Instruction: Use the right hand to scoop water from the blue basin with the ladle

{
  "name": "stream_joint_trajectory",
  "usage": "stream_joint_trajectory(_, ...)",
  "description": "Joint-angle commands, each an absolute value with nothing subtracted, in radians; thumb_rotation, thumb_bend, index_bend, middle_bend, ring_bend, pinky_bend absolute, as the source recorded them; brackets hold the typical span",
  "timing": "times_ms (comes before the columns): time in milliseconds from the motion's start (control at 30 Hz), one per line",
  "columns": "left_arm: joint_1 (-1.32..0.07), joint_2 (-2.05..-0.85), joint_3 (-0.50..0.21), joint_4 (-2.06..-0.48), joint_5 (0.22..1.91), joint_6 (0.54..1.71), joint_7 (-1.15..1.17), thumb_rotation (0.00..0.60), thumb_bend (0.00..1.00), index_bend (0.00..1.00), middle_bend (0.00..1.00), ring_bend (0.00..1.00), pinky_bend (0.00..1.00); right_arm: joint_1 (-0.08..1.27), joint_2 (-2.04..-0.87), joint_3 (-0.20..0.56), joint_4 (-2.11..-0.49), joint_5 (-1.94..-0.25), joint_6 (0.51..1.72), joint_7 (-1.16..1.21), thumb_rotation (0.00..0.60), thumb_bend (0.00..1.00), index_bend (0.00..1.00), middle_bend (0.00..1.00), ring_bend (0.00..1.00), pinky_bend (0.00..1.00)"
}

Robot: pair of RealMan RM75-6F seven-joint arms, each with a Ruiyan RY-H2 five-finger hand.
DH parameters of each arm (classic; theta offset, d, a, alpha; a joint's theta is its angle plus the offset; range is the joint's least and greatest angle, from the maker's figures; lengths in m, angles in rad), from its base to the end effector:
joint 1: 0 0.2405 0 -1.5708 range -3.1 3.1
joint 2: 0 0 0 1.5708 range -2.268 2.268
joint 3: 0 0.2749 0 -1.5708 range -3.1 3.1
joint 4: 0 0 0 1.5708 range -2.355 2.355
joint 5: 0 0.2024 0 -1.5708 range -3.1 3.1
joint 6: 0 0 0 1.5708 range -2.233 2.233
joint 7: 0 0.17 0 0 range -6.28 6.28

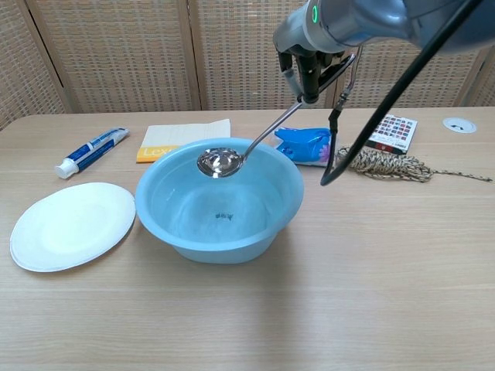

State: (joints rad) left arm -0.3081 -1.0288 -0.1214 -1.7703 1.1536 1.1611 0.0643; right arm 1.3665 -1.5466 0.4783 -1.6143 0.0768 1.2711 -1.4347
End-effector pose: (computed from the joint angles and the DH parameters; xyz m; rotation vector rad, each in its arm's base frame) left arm -0.3050 0.2808 0.1656 -1.3907 -1.1429 -0.7945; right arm 0.0186 -0.4443 0.0148 1.7701 -0.6947 0.3606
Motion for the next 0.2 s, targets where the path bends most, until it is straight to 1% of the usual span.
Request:
stream_joint_trajectory(33,-0.309,-1.031,-0.121,-1.769,1.152,1.16,0.067,0.6,0.0,0.0,0.0,0.0,0.0,1.374,-1.54,0.48,-1.62,0.091,1.277,-1.438,0.6,0.74,0.84,1.0,1.0,1.0)
stream_joint_trajectory(200,-0.311,-1.033,-0.12,-1.769,1.149,1.16,0.074,0.6,0.0,0.0,0.0,0.0,0.0,1.385,-1.523,0.488,-1.632,0.119,1.286,-1.439,0.6,0.74,0.84,1.0,1.0,1.0)
